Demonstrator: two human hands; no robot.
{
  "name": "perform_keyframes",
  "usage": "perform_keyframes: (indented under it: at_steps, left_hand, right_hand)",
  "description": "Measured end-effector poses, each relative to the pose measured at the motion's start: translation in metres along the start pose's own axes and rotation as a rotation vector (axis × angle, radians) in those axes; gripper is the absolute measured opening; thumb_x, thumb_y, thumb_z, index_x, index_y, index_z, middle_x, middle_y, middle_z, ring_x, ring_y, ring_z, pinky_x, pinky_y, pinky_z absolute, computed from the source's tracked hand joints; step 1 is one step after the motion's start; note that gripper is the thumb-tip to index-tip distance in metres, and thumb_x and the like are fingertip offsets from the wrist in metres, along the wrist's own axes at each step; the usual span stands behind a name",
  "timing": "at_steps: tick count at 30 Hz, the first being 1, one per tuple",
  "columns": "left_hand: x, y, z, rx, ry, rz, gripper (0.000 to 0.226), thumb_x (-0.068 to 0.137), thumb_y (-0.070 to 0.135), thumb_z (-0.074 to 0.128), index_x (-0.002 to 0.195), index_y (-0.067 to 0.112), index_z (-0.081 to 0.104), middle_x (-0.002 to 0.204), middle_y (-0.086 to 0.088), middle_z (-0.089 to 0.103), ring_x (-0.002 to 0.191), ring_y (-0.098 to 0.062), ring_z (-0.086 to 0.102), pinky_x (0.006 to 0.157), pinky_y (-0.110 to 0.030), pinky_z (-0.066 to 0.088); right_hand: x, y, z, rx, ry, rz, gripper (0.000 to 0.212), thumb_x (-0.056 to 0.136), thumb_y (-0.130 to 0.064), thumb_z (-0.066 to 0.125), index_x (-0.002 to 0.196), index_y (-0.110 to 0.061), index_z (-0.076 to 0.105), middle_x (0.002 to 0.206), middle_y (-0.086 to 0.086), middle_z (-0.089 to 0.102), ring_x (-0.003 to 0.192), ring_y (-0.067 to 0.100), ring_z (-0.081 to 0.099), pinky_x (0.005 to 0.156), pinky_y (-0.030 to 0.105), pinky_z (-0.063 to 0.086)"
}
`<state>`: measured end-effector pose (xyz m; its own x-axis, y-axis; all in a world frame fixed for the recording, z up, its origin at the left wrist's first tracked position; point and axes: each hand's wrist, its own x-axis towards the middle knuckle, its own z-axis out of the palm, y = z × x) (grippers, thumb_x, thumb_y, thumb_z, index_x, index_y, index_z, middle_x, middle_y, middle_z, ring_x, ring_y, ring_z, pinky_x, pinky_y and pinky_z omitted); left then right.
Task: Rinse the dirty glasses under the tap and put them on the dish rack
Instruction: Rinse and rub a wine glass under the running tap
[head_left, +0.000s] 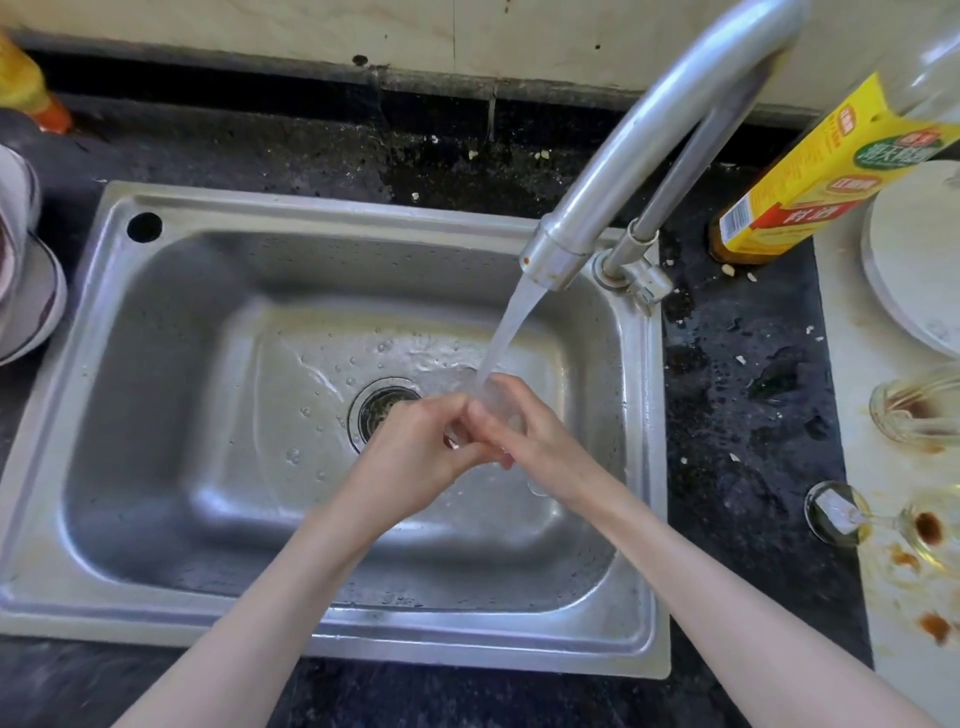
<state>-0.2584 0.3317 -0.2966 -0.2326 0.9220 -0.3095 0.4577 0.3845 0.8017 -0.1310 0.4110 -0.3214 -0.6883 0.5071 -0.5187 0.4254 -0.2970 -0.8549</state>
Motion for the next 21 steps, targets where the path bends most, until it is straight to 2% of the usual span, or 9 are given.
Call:
perform_keyframes:
  at_steps: [3,5,6,9,11,13,15,18,21]
  left_hand:
    - [-0.003,-0.003,-0.011,0.067,-0.242,0.157,0.013,0.077,0.028,0.068,0.09,0.03,0.067,0.089,0.017,0.065,0.084,0.0,0.06,0.081,-0.025,0.048]
    - [-0.006,-0.001,-0.015,0.211,-0.412,0.23,0.021,0.083,0.021,0.064,0.099,0.034,0.067,0.096,0.021,0.063,0.089,0.001,0.058,0.083,-0.026,0.047]
    - [-0.007,0.0,-0.016,0.283,-0.445,0.227,0.022,0.084,0.019,0.064,0.099,0.036,0.069,0.097,0.02,0.063,0.089,0.0,0.059,0.083,-0.027,0.046]
    - [-0.01,-0.002,-0.012,0.281,-0.318,0.17,0.011,0.08,0.019,0.071,0.086,0.028,0.074,0.089,0.013,0.071,0.082,-0.006,0.062,0.079,-0.028,0.046]
    - [-0.01,-0.003,-0.009,0.119,-0.14,0.065,0.01,0.073,0.016,0.078,0.07,0.023,0.071,0.069,0.018,0.068,0.068,-0.001,0.06,0.069,-0.023,0.046]
    - [-0.009,-0.005,-0.007,-0.05,0.006,-0.015,0.026,0.067,0.012,0.081,0.06,0.024,0.058,0.057,0.02,0.061,0.059,0.003,0.056,0.06,-0.011,0.04]
    - [-0.009,-0.001,-0.009,-0.068,-0.026,0.04,0.03,0.071,0.012,0.078,0.066,0.027,0.054,0.062,0.018,0.061,0.064,0.005,0.057,0.061,-0.007,0.039]
    - [-0.007,0.002,-0.015,0.047,-0.295,0.166,0.016,0.079,0.01,0.071,0.082,0.026,0.067,0.086,0.013,0.07,0.082,0.006,0.061,0.078,-0.012,0.045]
    - [-0.004,0.005,-0.019,0.104,-0.298,0.111,0.009,0.074,0.01,0.075,0.077,0.018,0.074,0.078,0.009,0.073,0.073,0.011,0.06,0.072,-0.006,0.041]
  right_hand:
    - [0.002,-0.003,-0.004,0.109,-0.044,0.16,0.048,0.091,-0.056,0.037,0.109,-0.015,0.056,0.062,-0.006,0.06,0.041,0.004,0.047,0.042,0.018,0.026]
    - [0.006,-0.002,-0.006,0.049,-0.18,0.269,0.072,0.09,-0.068,0.027,0.104,-0.005,0.06,0.052,0.006,0.056,0.043,0.022,0.036,0.049,0.027,0.017]
    - [0.006,-0.001,-0.006,0.041,-0.26,0.29,0.08,0.085,-0.075,0.026,0.103,-0.003,0.058,0.051,0.009,0.054,0.044,0.023,0.031,0.05,0.025,0.017]
    - [0.007,-0.001,-0.007,-0.018,-0.273,0.264,0.078,0.081,-0.077,0.026,0.1,-0.01,0.061,0.066,0.005,0.06,0.046,0.009,0.041,0.042,0.018,0.03]
    - [0.002,-0.003,-0.005,-0.076,-0.191,0.139,0.048,0.09,-0.059,0.031,0.109,-0.024,0.059,0.099,0.0,0.06,0.062,-0.004,0.052,0.05,0.013,0.039]
    - [0.0,0.001,-0.002,-0.05,-0.133,0.05,0.036,0.094,-0.042,0.042,0.124,-0.023,0.047,0.112,-0.005,0.052,0.067,-0.01,0.053,0.056,0.011,0.04]
    - [-0.002,0.0,-0.003,-0.026,-0.096,0.069,0.033,0.093,-0.043,0.044,0.117,-0.022,0.049,0.1,-0.011,0.058,0.068,-0.006,0.054,0.057,0.012,0.04]
    - [0.0,-0.013,-0.005,0.033,-0.106,0.143,0.045,0.099,-0.048,0.023,0.088,-0.023,0.059,0.053,-0.014,0.058,0.039,-0.002,0.047,0.039,0.01,0.032]
    - [0.003,-0.012,-0.004,0.065,-0.15,0.132,0.06,0.095,-0.059,0.019,0.068,-0.029,0.063,0.055,-0.003,0.055,0.046,0.01,0.044,0.052,0.025,0.033]
